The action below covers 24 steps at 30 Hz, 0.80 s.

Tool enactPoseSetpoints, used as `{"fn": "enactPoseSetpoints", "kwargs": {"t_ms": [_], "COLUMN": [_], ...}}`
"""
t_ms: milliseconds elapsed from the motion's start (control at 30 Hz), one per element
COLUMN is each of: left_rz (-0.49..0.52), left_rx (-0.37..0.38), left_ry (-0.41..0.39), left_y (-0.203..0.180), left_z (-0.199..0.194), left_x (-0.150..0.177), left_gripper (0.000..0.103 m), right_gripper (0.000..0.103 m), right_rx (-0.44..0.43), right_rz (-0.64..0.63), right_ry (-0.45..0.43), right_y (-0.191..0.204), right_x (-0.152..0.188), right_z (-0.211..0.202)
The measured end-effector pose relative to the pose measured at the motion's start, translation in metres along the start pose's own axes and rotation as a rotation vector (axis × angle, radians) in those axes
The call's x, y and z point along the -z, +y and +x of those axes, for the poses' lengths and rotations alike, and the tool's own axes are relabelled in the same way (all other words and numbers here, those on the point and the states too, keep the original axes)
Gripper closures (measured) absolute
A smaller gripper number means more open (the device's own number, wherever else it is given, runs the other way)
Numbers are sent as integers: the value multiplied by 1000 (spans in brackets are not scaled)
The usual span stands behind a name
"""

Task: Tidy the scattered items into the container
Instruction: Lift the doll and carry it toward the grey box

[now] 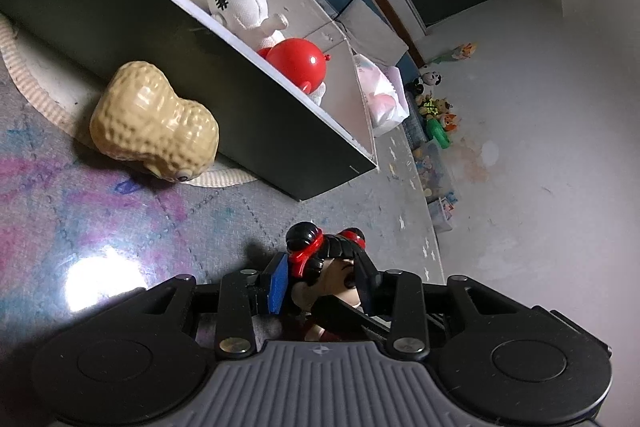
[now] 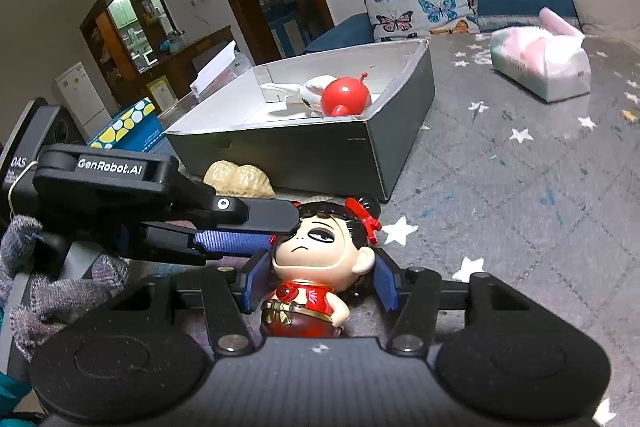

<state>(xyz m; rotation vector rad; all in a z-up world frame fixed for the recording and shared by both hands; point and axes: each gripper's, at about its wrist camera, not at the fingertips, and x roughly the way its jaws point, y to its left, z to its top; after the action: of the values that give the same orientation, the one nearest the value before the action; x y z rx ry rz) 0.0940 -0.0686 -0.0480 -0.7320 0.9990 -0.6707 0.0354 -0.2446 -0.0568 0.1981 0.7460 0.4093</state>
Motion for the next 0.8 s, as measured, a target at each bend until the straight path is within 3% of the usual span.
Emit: {"fn": "enactPoseSetpoints", "kwargs": {"t_ms": [233, 400, 800], "left_rz": [36, 63, 110], "left_rx": [-3, -2, -56], "left_ry": [-49, -120, -287], "left_y": [-12, -24, -35], "left_z": [-23, -46, -75], "left_x": [3, -11, -99], "left_gripper": [66, 66, 66], "right_gripper": [48, 48, 49], "right_rx": [-9, -35, -100], "right_rz": [-38, -85, -168], "right_ry": [-29, -71, -149], "right_y": [14, 29, 55], "right_x": [-6, -29, -125], "right_z": [-9, -10, 39]}}
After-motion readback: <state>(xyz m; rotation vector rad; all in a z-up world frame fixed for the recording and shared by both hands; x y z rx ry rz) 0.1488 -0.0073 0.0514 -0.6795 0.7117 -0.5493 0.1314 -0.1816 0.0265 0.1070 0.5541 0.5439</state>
